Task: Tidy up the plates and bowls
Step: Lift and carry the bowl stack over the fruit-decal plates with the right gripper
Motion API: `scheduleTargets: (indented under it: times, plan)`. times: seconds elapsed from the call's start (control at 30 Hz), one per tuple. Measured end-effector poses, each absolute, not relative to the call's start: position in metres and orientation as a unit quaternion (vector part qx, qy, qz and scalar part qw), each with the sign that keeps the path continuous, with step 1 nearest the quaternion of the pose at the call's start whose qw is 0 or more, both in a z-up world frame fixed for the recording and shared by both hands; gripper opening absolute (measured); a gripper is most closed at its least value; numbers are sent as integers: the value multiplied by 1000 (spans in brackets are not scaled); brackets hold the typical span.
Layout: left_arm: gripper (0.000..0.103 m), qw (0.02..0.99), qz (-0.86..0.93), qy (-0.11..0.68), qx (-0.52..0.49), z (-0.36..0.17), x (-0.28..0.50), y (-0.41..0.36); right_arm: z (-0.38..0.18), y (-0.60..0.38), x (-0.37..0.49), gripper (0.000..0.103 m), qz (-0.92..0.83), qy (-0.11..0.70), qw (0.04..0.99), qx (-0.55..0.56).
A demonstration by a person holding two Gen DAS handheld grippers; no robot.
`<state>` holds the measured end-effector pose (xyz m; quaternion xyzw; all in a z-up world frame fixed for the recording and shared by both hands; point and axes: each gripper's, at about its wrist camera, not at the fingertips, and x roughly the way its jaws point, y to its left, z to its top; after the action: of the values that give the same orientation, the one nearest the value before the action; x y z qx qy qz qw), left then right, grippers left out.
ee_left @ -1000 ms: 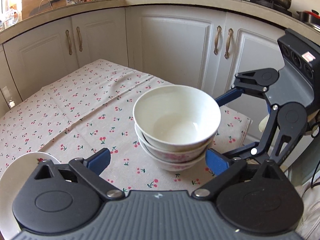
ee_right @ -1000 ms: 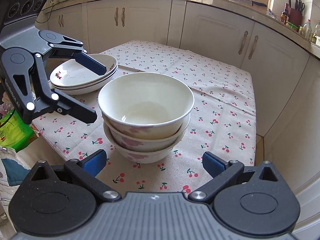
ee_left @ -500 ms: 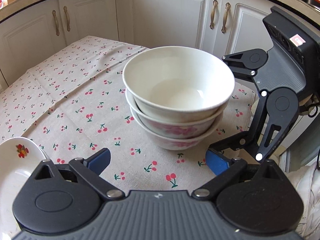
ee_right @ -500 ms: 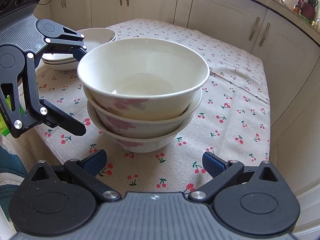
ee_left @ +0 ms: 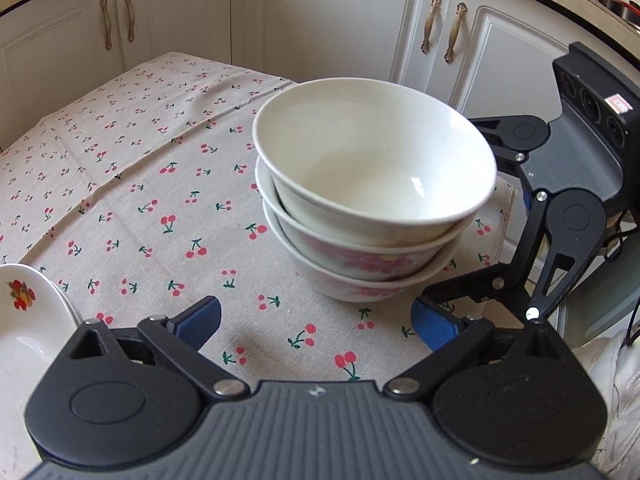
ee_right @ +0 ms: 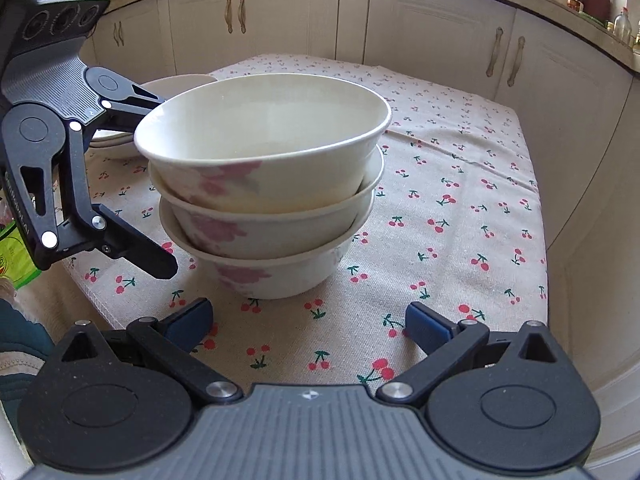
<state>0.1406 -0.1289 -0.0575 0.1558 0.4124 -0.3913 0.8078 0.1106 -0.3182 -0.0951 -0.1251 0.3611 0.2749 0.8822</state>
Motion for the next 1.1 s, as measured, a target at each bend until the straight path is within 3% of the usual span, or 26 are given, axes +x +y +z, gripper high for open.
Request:
scheduleTargets:
  times: [0.33,0.9,1.1]
  plan:
    - [100,799,-408,405,178,-57,145,-134,-93,-320,113,103,287,362,877,-133]
    - [98,766,-474,373,224,-51,158,-136,-61,-300,133,103,414,347,804,-247]
    - [92,748,-496,380,223,-54,165,-138,-59,-302,147,94,423,362,797,-232]
